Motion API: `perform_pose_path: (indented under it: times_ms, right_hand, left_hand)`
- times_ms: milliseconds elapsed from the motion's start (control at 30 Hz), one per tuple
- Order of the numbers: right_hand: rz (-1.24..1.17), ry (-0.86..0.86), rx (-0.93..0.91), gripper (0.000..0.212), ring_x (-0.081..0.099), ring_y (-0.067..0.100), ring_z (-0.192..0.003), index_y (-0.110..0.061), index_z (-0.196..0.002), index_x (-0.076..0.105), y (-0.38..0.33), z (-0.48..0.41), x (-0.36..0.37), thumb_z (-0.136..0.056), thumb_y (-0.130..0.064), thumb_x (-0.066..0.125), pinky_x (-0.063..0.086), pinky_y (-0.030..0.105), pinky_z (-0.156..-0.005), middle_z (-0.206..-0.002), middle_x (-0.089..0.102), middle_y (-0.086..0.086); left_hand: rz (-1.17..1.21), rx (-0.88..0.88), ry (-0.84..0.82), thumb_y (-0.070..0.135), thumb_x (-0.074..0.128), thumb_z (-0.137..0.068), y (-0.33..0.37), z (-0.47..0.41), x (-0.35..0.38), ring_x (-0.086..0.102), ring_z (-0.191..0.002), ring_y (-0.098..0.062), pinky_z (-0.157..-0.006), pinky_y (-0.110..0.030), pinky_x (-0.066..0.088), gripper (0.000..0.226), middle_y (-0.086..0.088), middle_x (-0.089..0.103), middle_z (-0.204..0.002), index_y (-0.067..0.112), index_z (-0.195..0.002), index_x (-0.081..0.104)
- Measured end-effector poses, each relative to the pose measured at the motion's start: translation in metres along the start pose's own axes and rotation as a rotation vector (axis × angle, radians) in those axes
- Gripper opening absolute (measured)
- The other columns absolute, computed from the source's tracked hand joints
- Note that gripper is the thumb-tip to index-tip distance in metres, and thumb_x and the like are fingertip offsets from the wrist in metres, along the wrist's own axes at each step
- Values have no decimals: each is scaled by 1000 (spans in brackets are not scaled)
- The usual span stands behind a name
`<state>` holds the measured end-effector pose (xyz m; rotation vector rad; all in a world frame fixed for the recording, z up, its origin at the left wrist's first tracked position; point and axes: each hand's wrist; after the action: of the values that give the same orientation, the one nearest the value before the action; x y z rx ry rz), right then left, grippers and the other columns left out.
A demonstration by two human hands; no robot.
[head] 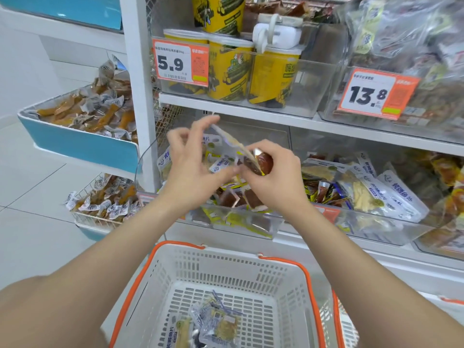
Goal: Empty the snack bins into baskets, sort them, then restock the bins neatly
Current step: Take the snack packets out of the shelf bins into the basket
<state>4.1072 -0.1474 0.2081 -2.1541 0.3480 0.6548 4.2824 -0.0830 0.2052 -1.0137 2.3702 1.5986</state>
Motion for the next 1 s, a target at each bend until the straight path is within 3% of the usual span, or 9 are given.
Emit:
perform_pose_path:
  times_ms: [100, 200, 400, 467, 533, 667, 733, 900, 1000]
  right_hand:
    - [-413, -173, 110, 23, 73, 12, -80, -15, -102, 75, -21, 25, -25, -83, -9, 86, 57, 31, -77, -87, 76, 3]
    - [-699, -350, 360, 34, 71, 17, -96, -12, -114, 75, -23, 57, -26, -83, 1, 82, 57, 32, -90, -110, 78, 12]
    - [-481, -637, 789, 42, 66, 12, -65, -16, -105, 68, 11, 138, 10, -73, -7, 93, 50, 25, -55, -85, 72, 4]
    - [-369, -696, 766, 45, 63, 14, -63, -18, -105, 65, 23, 157, 16, -73, -1, 92, 51, 29, -56, -86, 67, 6]
    - [-181, -796, 637, 72, 66, 17, -83, -20, -136, 57, 38, 168, 20, -75, -9, 93, 55, 32, -71, -110, 66, 8]
    - [326, -1152, 198, 71, 57, 19, -131, -22, -157, 41, 52, 163, 21, -94, -32, 74, 44, 27, -105, -150, 55, 6]
    - [393, -1152, 86, 50, 60, 19, -119, -23, -148, 53, 44, 150, 17, -100, -29, 63, 44, 28, -104, -145, 60, 2]
    - [136, -686, 54, 20, 67, 6, -74, -30, -113, 72, 5, 104, 8, -98, -23, 62, 52, 27, -78, -91, 73, -13]
    - [61, -346, 52, 16, 66, 9, -68, -27, -97, 73, -4, 69, 8, -93, -15, 62, 53, 30, -72, -77, 72, -9]
  left_hand:
    - [117, 28, -33, 42, 91, -78, 12, 13, -19, 45, -137, -13, -111, -38, 45, 98, 8, 35, -148, 52, -153, 28]
    - [261, -241, -213, 35, 93, -75, 14, 31, -26, 65, -118, -8, -89, -33, 58, 84, 6, 62, -134, 40, -144, 46]
    - [-23, -633, -515, 16, 90, -81, -21, 88, -12, 65, -73, -17, -65, -35, 57, 36, -4, 63, -83, 15, -99, 58]
    - [-168, -627, -610, 13, 85, -82, -37, 103, -7, 61, -69, -22, -61, -34, 51, 28, -11, 64, -83, 11, -94, 60]
    - [-297, -600, -693, 16, 78, -86, -46, 114, -2, 65, -69, -21, -56, -26, 50, 16, -8, 72, -87, 13, -97, 68]
    - [-682, -389, -995, 36, 65, -98, -54, 121, 5, 61, -122, -22, -82, -23, 46, 34, 0, 64, -125, 21, -128, 66]
    - [-808, -264, -935, 41, 62, -97, -52, 114, 6, 57, -125, -27, -96, -33, 49, 37, -1, 62, -129, 25, -131, 59]
    - [-640, -72, -300, 36, 58, -91, -17, 66, -10, 64, -81, -15, -66, -34, 53, 10, 14, 68, -80, 31, -86, 65]
    - [-605, -53, -49, 35, 56, -90, -20, 25, -18, 62, -77, -20, -65, -37, 54, 14, 9, 67, -80, 28, -84, 66]
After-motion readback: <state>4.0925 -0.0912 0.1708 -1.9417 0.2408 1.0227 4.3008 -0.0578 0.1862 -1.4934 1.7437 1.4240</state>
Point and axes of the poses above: each hand's wrist, its own z-axis away from the middle knuckle, its own x-axis out of the palm, y = z × x
